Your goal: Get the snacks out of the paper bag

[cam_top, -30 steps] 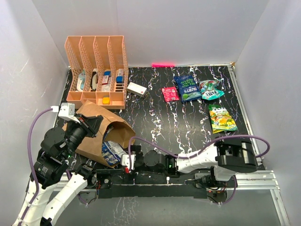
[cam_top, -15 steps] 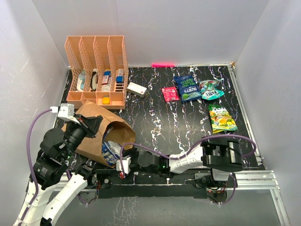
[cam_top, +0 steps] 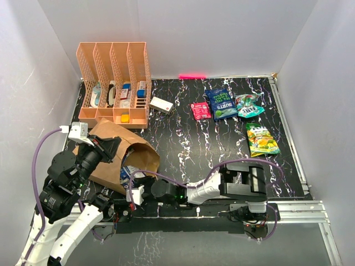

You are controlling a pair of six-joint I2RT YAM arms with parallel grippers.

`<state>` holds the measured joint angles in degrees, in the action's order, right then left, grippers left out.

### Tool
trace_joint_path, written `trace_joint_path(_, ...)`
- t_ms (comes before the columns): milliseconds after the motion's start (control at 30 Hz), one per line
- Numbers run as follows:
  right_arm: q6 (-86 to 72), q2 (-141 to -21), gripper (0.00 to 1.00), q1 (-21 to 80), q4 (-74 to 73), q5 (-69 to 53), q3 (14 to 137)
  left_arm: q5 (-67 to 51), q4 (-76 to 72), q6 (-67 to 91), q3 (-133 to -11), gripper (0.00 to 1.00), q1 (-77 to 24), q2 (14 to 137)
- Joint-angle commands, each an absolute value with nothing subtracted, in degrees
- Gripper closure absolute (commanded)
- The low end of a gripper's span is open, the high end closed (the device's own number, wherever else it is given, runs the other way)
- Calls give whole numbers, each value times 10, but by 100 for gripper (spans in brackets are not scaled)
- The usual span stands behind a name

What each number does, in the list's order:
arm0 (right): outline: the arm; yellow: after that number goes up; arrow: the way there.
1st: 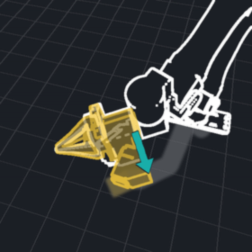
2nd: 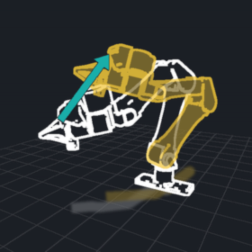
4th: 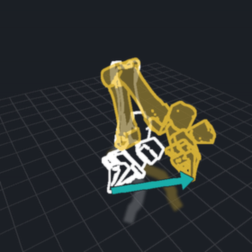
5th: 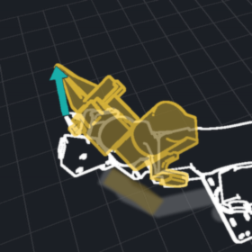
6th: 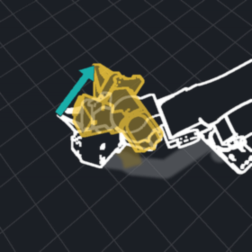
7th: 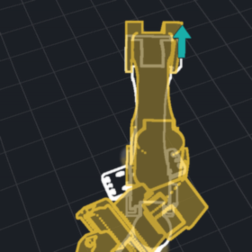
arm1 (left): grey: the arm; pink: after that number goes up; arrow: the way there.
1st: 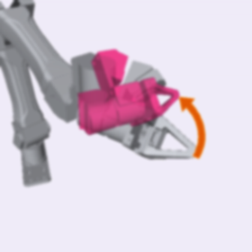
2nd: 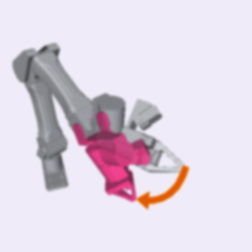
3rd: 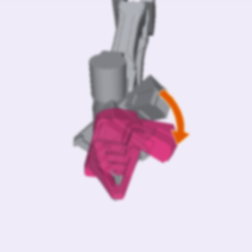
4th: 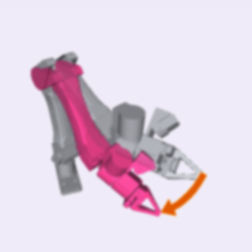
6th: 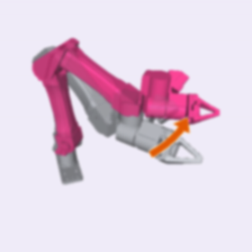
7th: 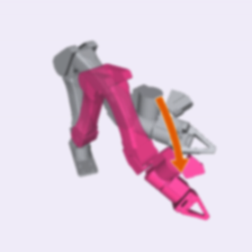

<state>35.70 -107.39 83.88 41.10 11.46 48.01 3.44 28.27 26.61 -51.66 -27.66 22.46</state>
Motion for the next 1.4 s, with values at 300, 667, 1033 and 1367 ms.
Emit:
trace_joint_path(300, 365, -1043, 85, 838, 481, 195, 488, 42, 279, 257, -532, 100, -279, 223)
trace_joint_path(667, 224, -794, 92, 838, 371, 136, 397, 45, 272, 254, -525, 100, -278, 224)
trace_joint_path(1033, 58, -490, 92, 838, 157, 355, 357, 46, 262, 258, -514, 100, -279, 230)
trace_joint_path(1367, 94, -470, 92, 707, 106, 573, 400, 49, 276, 251, -527, 100, -278, 234)
